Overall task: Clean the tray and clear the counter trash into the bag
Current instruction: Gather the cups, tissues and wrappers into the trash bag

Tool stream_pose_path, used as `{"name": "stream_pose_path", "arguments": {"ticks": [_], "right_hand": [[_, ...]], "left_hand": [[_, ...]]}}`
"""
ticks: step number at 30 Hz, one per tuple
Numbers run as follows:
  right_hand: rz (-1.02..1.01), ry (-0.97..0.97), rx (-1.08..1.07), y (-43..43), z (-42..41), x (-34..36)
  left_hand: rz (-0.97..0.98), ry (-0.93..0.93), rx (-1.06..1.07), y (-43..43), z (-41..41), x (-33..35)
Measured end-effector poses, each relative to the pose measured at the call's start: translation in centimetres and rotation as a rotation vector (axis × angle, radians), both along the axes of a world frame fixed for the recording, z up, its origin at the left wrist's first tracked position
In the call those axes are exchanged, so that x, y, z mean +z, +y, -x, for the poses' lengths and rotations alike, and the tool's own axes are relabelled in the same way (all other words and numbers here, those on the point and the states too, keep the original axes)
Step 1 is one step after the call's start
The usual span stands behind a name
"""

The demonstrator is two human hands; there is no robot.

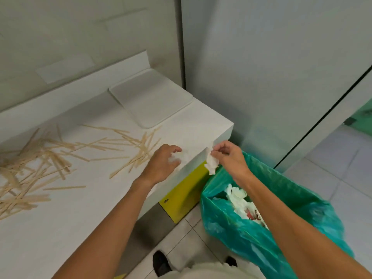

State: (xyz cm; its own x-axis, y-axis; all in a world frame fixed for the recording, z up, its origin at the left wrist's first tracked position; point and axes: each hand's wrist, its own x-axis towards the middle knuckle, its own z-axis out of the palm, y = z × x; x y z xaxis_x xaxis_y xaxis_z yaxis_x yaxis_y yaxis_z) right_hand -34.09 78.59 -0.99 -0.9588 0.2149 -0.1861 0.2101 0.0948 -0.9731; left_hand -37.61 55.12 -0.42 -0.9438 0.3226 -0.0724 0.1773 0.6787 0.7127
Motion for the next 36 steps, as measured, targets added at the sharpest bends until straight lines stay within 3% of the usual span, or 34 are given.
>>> {"name": "stream_pose_path", "arguments": {"ticks": [4,6,13,19,25,33,36], "right_hand": [[-0.223,-0.099,-0.102,7.2,-2.4,-4.8],[-0.310,-0.166,-0.120,10.1,-4.0,-6.8],[-0.402,-0.517,-0.175,18.7,-10.4,-13.1],[-0.356,-0.744,-0.077,20.4,-12.0,-14.6],[-0.325,-0.564,0.041,17.7,-9.6,-12.7],[-0.350,-0.171,0.317,9.5,-2.3,-5.1],[-0.342,-0.028,0.380,5.5,0.4,-2.1]], "left_hand": [[0.399,0.064,-0.055,4.1,0.8,-1.2],[0.508,0.088,-0.024,5.5,1.4,-1.3],[0.526,0.103,0.087,8.9,1.8,-2.5],[0.525,0.101,0.124,9.3,1.6,-2.6],[0.502,0.124,0.079,9.0,0.8,-2.5],[0.115,0.046,0.089,5.0,-0.7,-1.4],[0.076,0.084,0.181,1.9,-1.5,-1.1]]}}
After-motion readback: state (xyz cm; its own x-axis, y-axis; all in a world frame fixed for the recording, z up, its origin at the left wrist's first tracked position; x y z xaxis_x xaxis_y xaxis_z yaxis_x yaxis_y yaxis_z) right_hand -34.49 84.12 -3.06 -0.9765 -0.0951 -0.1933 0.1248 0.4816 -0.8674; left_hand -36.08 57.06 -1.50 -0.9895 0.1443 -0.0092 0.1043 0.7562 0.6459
